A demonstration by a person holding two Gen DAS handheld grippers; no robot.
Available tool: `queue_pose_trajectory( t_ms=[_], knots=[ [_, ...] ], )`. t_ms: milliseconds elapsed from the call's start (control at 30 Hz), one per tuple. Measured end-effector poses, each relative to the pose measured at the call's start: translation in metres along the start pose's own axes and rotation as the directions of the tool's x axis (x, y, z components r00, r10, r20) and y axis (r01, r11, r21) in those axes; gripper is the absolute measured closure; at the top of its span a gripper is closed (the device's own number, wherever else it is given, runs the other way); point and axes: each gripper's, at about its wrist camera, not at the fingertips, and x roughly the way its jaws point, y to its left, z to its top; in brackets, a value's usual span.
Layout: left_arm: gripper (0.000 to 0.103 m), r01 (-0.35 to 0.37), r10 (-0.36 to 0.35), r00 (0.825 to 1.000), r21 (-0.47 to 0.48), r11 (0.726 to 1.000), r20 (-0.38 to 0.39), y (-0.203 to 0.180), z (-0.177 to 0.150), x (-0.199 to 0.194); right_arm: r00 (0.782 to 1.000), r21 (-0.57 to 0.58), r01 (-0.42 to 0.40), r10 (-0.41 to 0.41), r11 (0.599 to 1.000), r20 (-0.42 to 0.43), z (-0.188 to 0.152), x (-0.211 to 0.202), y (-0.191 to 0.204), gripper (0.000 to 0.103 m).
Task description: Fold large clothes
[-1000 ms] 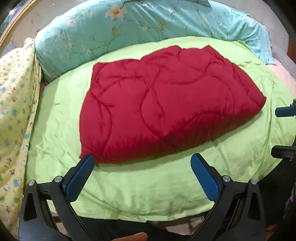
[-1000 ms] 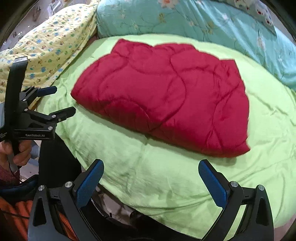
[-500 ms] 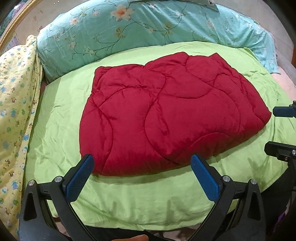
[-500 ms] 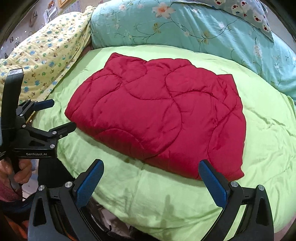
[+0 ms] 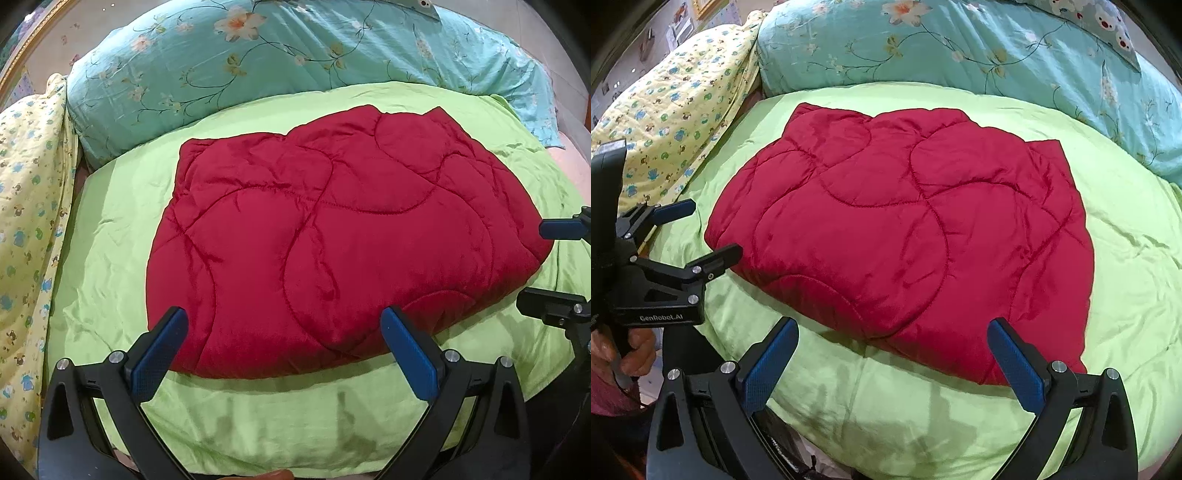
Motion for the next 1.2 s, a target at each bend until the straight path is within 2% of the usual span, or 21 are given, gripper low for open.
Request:
queue_pose_trajectory(
  t_ms=[1200],
  knots=[
    [0.0, 0.024, -0.024, 1.0, -0.039, 0.999, -0.018, 0.006, 0.018, 0.02, 1.0, 0.017, -0.013, 0.013, 1.0, -0.01, 0.019, 0.019, -0.012, 0.0]
  ],
)
